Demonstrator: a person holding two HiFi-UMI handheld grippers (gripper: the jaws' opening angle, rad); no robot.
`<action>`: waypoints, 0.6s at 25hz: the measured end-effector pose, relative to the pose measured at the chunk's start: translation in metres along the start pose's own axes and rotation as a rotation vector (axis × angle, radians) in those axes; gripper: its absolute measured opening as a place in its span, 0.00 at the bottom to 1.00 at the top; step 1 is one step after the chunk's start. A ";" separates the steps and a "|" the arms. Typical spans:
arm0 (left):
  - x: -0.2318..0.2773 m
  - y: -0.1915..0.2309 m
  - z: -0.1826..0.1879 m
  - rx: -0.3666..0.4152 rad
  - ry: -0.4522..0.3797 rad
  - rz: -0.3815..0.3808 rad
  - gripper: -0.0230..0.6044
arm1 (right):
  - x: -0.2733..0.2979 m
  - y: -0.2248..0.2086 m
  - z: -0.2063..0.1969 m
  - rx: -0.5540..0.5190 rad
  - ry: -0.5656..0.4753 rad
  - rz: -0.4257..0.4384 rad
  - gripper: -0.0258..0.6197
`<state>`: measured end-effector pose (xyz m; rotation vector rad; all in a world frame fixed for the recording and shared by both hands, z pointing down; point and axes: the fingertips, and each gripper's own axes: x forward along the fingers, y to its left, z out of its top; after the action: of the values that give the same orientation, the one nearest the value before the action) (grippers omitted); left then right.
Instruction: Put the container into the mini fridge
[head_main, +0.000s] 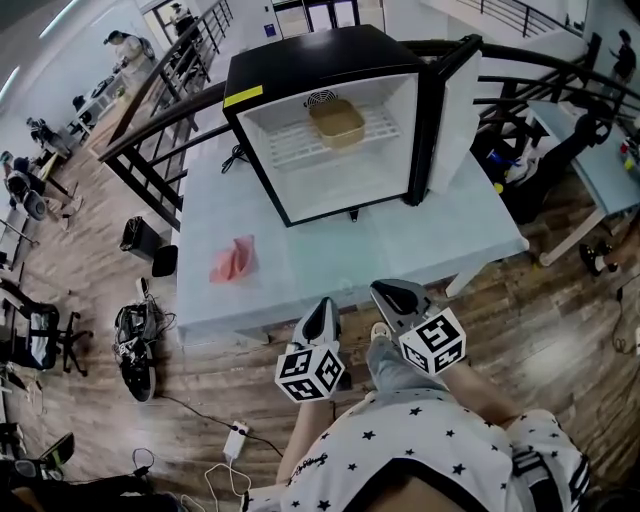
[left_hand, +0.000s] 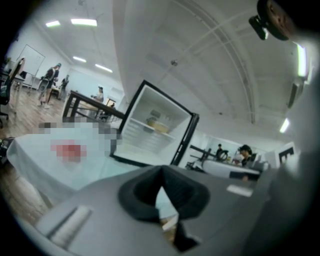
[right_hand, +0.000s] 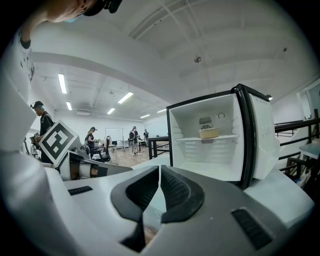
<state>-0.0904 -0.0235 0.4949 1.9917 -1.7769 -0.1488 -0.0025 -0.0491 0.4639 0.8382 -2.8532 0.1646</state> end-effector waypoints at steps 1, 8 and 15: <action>-0.001 0.001 -0.001 0.000 -0.001 0.001 0.05 | 0.000 0.001 -0.001 0.001 -0.001 0.001 0.08; -0.002 0.001 -0.002 0.000 -0.007 0.002 0.05 | 0.000 -0.002 0.002 0.011 -0.018 -0.012 0.07; -0.003 0.002 -0.002 -0.006 -0.011 0.006 0.05 | 0.004 0.002 0.004 0.039 -0.031 0.005 0.07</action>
<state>-0.0923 -0.0200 0.4971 1.9847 -1.7870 -0.1634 -0.0074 -0.0496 0.4601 0.8477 -2.8898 0.2103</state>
